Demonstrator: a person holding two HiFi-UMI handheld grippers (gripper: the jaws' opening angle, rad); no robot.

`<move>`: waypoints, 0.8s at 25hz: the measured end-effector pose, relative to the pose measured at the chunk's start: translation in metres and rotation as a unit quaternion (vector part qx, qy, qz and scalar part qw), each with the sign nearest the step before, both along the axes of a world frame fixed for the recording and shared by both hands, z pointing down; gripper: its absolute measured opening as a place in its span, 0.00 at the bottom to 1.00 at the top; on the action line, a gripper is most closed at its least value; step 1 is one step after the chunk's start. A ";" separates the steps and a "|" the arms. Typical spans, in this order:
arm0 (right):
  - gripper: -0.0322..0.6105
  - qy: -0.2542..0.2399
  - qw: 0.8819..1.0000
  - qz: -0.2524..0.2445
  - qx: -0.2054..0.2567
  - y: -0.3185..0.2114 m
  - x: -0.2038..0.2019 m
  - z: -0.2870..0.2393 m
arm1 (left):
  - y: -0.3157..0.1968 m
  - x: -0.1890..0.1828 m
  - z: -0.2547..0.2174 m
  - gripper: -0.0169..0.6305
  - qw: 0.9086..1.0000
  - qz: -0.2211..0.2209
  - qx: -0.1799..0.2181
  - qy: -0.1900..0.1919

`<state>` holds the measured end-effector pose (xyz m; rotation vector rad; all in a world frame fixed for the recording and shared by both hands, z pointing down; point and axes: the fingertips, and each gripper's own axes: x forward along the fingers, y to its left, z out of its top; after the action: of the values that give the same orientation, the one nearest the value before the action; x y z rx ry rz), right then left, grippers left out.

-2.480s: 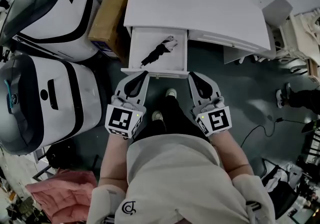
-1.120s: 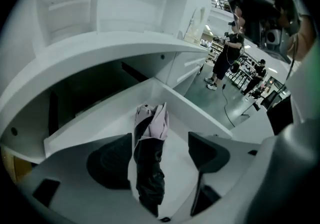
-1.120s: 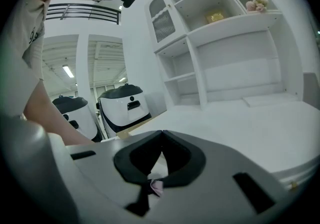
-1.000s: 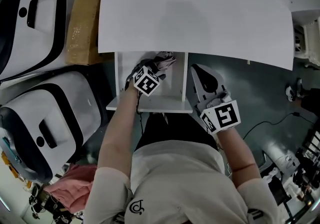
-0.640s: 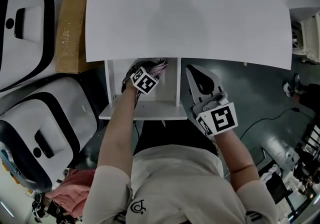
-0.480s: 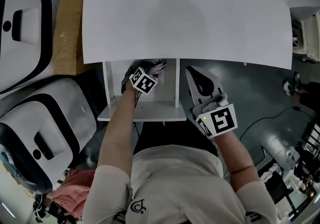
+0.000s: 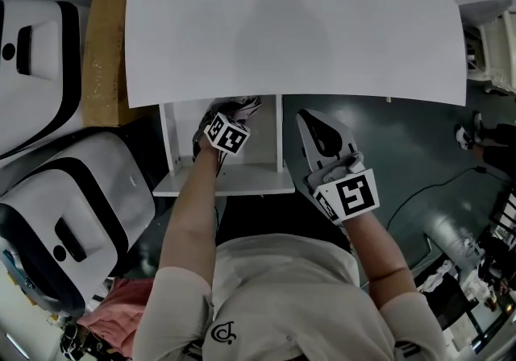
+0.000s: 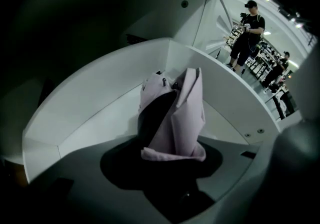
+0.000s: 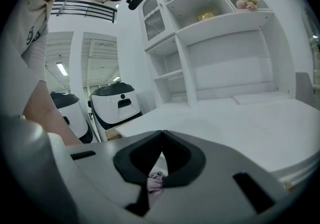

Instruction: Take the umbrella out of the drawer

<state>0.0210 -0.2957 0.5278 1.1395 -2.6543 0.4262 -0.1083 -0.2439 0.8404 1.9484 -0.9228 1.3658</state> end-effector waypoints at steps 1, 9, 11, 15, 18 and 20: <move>0.06 0.000 1.000 -0.001 0.000 0.001 0.001 -0.001 | 0.003 0.000 0.000 0.37 1.000 -0.006 -0.007 0.001; 0.06 0.005 1.000 -0.004 0.006 0.010 0.005 -0.012 | 0.027 0.009 -0.017 0.35 0.998 -0.039 -0.028 0.029; 0.06 0.004 1.000 -0.005 0.011 0.013 0.003 -0.019 | 0.026 0.011 -0.029 0.35 0.999 -0.036 -0.017 0.031; 0.06 -0.003 1.000 0.001 0.020 0.020 -0.002 -0.035 | 0.022 0.004 -0.057 0.35 0.999 -0.036 0.010 0.036; 0.06 -0.006 1.000 0.010 0.023 0.029 -0.004 -0.045 | 0.021 0.005 -0.089 0.35 0.998 -0.029 0.033 0.054; 0.06 -0.004 1.000 0.012 0.026 0.036 -0.006 -0.052 | 0.023 0.007 -0.111 0.35 0.996 -0.025 0.045 0.068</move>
<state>0.0149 -0.2601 0.4759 1.1891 -2.6760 0.3683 -0.1009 -0.2213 0.7289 2.0438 -0.9760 1.1657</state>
